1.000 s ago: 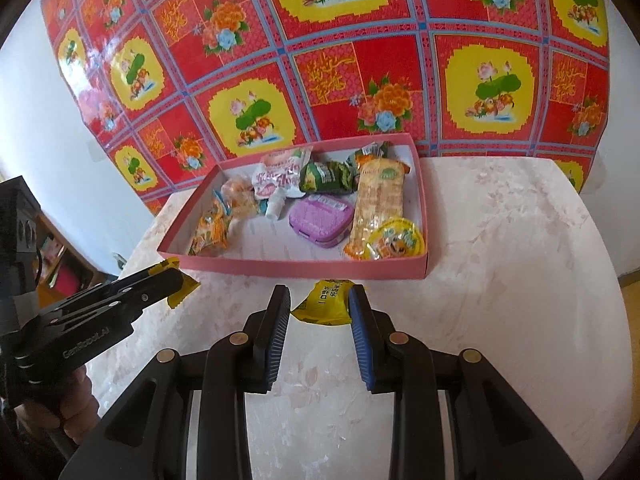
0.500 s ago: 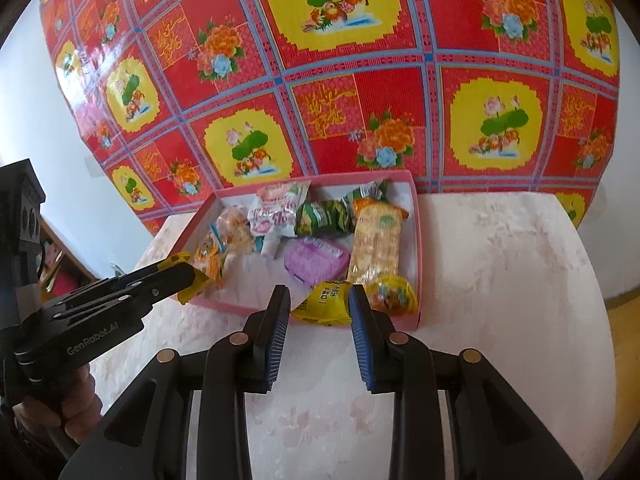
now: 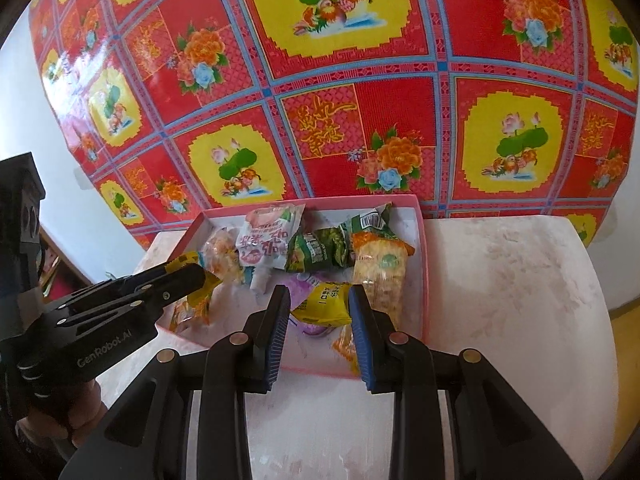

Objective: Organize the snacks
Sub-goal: 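Carry both yellow packets over the pink tray with both grippers, then lower both yellow packets into the tray and open both grippers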

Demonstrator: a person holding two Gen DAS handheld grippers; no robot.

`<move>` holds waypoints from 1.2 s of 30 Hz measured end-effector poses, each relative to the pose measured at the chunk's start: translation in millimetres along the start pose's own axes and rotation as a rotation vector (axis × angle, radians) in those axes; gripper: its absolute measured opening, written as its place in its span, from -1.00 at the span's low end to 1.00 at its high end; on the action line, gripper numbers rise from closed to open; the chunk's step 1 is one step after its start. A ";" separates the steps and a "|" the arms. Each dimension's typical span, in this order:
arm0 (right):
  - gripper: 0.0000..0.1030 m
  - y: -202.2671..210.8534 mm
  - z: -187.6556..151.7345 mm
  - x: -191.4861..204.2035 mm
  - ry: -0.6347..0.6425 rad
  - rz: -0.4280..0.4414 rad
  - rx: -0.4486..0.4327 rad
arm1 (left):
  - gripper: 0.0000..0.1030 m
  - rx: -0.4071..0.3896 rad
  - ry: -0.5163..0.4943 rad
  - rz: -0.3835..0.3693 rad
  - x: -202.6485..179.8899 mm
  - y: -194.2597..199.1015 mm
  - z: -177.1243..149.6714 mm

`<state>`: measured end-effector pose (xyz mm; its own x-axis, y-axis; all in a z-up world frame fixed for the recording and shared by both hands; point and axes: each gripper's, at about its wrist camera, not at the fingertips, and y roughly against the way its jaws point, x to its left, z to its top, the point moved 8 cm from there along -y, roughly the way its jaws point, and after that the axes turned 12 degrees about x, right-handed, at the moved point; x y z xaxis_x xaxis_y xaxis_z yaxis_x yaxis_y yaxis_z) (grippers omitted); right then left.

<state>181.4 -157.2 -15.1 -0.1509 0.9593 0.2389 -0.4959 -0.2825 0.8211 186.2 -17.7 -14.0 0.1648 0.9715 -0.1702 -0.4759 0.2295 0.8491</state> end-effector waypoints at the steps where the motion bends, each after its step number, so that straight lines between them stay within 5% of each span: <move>1: -0.39 -2.3 1.1 0.0 -0.001 0.001 0.003 | -0.50 0.002 -0.001 0.005 0.3 -2.9 1.4; 17: -0.39 -36.5 14.9 -1.0 0.012 -0.018 0.032 | -0.50 0.062 0.020 0.017 7.9 -51.8 10.8; 36: -0.39 -52.5 15.8 -0.4 0.012 -0.012 0.049 | -0.48 0.057 0.014 0.004 7.1 -58.9 16.5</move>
<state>221.0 -142.7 -50.1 -0.1557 0.9624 0.2228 -0.4552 -0.2701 0.8484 229.6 -25.3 -57.0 0.1503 0.9734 -0.1731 -0.4262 0.2218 0.8770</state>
